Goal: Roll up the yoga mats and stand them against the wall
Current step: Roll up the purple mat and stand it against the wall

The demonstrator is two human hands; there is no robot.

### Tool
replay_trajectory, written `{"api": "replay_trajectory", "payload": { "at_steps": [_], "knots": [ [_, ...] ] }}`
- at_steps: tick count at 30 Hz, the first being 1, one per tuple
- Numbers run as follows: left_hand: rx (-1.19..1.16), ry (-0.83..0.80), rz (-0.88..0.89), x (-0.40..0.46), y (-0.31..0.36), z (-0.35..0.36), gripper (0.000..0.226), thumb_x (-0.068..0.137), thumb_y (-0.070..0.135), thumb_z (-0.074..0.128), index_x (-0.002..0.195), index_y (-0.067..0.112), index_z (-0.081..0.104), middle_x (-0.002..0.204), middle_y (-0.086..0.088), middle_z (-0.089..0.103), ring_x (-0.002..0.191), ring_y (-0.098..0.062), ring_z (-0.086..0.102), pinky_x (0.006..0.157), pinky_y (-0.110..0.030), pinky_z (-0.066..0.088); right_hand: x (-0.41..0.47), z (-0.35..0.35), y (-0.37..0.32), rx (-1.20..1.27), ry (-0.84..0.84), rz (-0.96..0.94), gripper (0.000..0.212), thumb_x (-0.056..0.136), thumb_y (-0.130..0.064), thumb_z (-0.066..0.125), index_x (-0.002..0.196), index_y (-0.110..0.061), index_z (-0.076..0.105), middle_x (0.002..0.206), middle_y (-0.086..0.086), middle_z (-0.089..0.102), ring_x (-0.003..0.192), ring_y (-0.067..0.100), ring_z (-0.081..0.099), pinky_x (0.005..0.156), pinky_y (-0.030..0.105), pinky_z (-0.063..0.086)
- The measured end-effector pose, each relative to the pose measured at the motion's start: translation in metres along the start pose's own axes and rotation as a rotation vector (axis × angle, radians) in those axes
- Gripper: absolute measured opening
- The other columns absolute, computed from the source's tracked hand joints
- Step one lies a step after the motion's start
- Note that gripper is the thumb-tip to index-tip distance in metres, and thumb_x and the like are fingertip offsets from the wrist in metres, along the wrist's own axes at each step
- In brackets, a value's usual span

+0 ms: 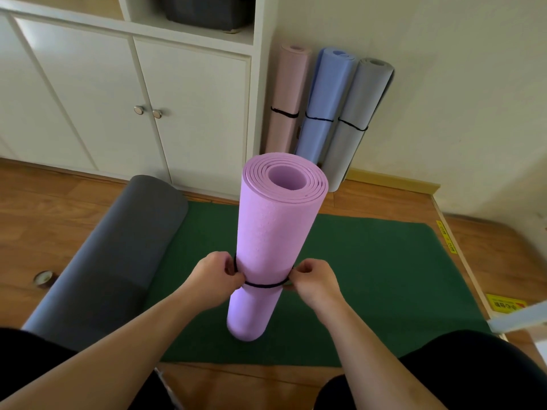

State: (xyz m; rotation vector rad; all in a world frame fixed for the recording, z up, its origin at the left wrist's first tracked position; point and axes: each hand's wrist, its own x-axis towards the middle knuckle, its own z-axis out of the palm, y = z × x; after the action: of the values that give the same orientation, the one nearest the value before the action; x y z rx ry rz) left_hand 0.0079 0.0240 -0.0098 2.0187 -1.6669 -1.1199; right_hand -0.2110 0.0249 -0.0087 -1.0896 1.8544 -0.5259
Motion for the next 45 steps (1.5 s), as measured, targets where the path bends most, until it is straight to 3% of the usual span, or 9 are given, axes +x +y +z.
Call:
{"api": "replay_trajectory", "payload": {
  "at_steps": [2,5,9,14,20,28,38,43,45],
  "knots": [
    [0.001,0.034,0.023,0.002,0.000,-0.001,0.029,0.087,0.023,0.071,0.109,0.008,0.059,0.102,-0.009,0.067,0.073,-0.016,0.059,0.061,-0.031,0.051,-0.004,0.001,0.000,-0.052,0.012,-0.012,0.015,0.090,-0.009,0.061,0.104,-0.013,0.064,0.100,0.006,0.077,0.077,0.024,0.070,0.057,0.035,0.053],
    [-0.122,-0.089,0.112,0.005,-0.002,-0.007,0.087,0.075,0.030,0.079,0.147,0.027,0.031,0.141,0.007,0.049,0.111,-0.015,0.061,0.087,-0.039,0.061,-0.009,0.003,0.003,-0.044,0.007,-0.163,0.052,0.087,-0.009,0.070,0.132,-0.029,0.052,0.126,-0.008,0.064,0.101,0.014,0.066,0.071,0.028,0.059],
    [-0.274,-0.216,0.227,-0.004,0.012,-0.006,0.121,0.056,0.043,0.099,0.150,0.040,0.022,0.136,0.019,0.054,0.122,-0.009,0.058,0.096,-0.039,0.059,-0.018,0.003,0.000,-0.045,-0.120,-0.271,0.059,0.087,-0.001,0.062,0.133,-0.037,0.055,0.113,-0.020,0.069,0.101,0.005,0.067,0.068,0.017,0.056],
    [-0.487,-0.119,0.235,-0.002,0.020,-0.022,0.116,0.051,0.039,0.105,0.147,0.037,0.039,0.133,0.017,0.063,0.122,-0.009,0.062,0.100,-0.042,0.057,-0.022,-0.004,-0.007,0.154,-0.096,-0.316,0.058,0.080,-0.002,0.069,0.130,-0.030,0.070,0.119,-0.014,0.075,0.110,0.011,0.072,0.095,0.041,0.063],
    [-0.796,-0.253,0.343,-0.002,0.024,-0.054,0.109,0.049,0.031,0.106,0.145,0.027,0.055,0.137,-0.002,0.069,0.128,-0.028,0.065,0.111,-0.052,0.049,-0.028,-0.019,-0.020,0.537,-0.049,-0.213,0.030,0.097,-0.002,0.065,0.123,-0.010,0.076,0.114,0.007,0.080,0.104,0.028,0.077,0.087,0.044,0.065],
    [-0.749,-0.309,0.414,-0.016,0.022,-0.054,0.087,0.070,0.015,0.095,0.148,0.023,0.055,0.147,0.003,0.062,0.133,-0.026,0.061,0.113,-0.053,0.046,-0.039,-0.031,-0.024,0.600,-0.147,-0.016,0.020,0.104,0.003,0.057,0.102,0.007,0.078,0.089,0.020,0.074,0.076,0.030,0.069,0.075,0.042,0.065],
    [-0.449,-0.306,0.387,-0.023,0.034,-0.046,0.117,0.059,0.040,0.105,0.152,0.045,0.033,0.140,0.022,0.060,0.129,-0.007,0.060,0.104,-0.039,0.056,-0.046,-0.032,-0.030,0.630,-0.204,0.113,0.029,0.101,-0.001,0.050,0.115,0.018,0.068,0.110,0.039,0.071,0.083,0.046,0.073,0.070,0.052,0.065],
    [-0.390,-0.076,0.364,-0.026,0.037,-0.046,0.108,0.049,0.049,0.104,0.140,0.049,0.045,0.128,0.025,0.065,0.118,-0.008,0.064,0.094,-0.041,0.060,-0.049,-0.038,-0.037,0.333,-0.037,0.002,0.018,0.099,-0.011,0.058,0.118,-0.009,0.061,0.108,0.018,0.077,0.091,0.034,0.078,0.087,0.057,0.064],
    [-0.393,-0.047,0.343,-0.027,0.037,-0.044,0.107,0.047,0.049,0.104,0.137,0.049,0.047,0.125,0.025,0.066,0.115,-0.008,0.065,0.092,-0.040,0.060,-0.056,-0.049,-0.045,0.241,0.066,-0.197,0.036,0.086,-0.018,0.071,0.119,-0.023,0.058,0.121,0.005,0.071,0.105,0.023,0.071,0.095,0.049,0.060]
  ]
}}
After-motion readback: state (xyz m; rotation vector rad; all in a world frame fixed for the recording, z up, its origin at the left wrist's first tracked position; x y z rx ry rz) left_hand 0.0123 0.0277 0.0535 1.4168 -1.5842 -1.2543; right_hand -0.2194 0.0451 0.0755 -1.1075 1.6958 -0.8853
